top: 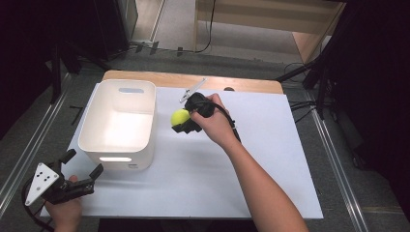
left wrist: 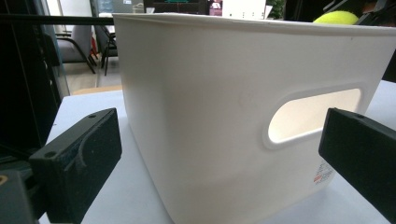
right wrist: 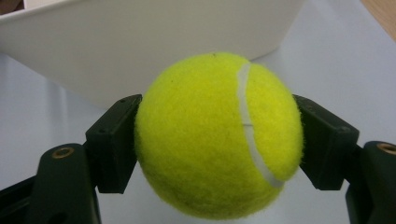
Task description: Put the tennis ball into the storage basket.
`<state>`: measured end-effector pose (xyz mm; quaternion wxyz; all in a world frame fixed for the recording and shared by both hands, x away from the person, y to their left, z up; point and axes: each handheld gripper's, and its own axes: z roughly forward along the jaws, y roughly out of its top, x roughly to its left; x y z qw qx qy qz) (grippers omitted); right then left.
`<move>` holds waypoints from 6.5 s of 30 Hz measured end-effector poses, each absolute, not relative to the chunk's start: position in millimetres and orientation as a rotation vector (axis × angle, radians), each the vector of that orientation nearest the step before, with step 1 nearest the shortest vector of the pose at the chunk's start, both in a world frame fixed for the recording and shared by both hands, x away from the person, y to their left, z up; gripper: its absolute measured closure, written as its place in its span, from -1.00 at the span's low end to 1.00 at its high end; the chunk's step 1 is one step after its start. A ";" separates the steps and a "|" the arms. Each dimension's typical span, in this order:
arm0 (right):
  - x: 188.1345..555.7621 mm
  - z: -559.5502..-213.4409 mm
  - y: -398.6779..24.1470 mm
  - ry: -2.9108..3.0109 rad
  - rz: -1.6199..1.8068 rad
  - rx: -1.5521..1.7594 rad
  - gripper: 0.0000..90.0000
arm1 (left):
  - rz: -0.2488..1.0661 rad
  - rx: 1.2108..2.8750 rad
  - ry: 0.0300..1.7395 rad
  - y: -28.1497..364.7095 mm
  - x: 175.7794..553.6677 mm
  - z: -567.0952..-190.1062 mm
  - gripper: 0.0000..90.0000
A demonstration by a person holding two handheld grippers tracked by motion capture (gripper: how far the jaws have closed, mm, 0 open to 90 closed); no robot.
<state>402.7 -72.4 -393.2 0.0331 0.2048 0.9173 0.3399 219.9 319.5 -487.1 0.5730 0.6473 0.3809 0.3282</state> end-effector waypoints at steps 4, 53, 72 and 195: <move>399.6 -388.4 -68.7 2.827 1.057 0.596 -0.49 | 0.770 1.520 0.893 319.3 219.8 -487.1 -1.00; 372.8 -345.6 -33.4 2.815 1.164 0.450 -0.49 | 0.774 1.534 0.887 319.0 219.9 -486.9 -1.00; 372.2 -336.6 -13.6 2.812 1.203 0.408 -0.49 | 0.773 1.534 0.887 317.9 219.8 -487.1 -1.00; 356.0 -367.0 -45.4 2.734 1.165 0.501 -1.00 | 0.772 1.551 0.886 317.5 220.3 -487.1 -1.00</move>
